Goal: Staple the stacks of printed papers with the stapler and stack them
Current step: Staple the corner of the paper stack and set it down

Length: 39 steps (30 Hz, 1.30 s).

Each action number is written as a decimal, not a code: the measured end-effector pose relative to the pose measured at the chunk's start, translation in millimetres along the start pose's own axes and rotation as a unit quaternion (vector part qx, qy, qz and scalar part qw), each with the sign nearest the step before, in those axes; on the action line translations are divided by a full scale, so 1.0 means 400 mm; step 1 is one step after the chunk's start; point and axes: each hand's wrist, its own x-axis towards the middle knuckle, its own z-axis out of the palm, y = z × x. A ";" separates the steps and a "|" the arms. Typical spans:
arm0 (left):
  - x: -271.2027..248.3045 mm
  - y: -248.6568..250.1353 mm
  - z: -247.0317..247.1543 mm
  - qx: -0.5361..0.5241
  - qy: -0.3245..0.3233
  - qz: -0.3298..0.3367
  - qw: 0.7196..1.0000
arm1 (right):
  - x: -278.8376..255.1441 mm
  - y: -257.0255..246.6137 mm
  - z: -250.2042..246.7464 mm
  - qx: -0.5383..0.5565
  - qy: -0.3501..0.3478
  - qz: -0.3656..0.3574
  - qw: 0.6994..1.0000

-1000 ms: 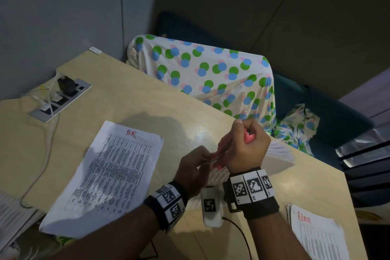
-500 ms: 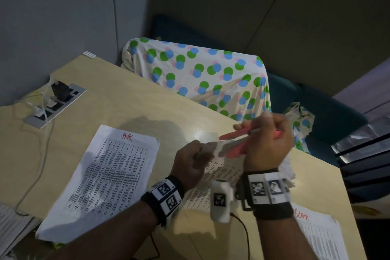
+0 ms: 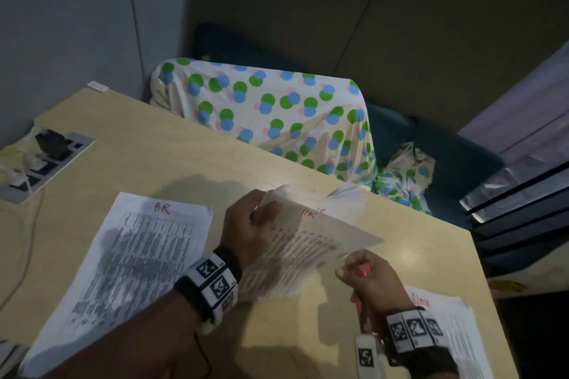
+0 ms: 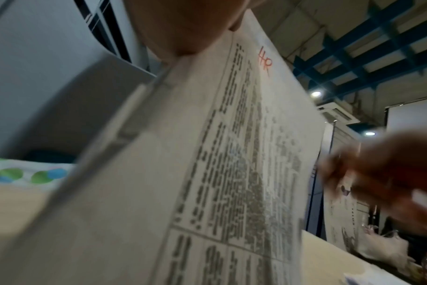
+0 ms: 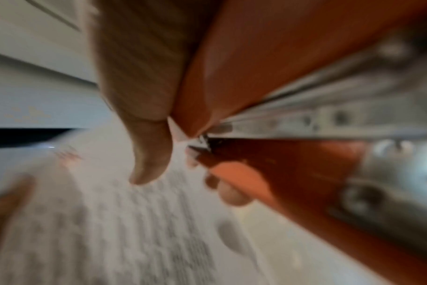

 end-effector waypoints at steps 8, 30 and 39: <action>0.039 0.078 -0.020 -0.105 -0.088 -0.016 0.990 | 0.049 0.022 0.032 0.104 -0.032 0.104 0.989; -0.191 -0.270 -0.132 0.239 -0.147 -0.408 0.869 | 0.125 0.121 0.299 -0.048 -0.014 0.176 0.983; -0.216 -0.246 -0.133 0.360 -0.141 -0.300 0.872 | 0.108 0.162 0.265 -0.102 0.059 0.168 0.979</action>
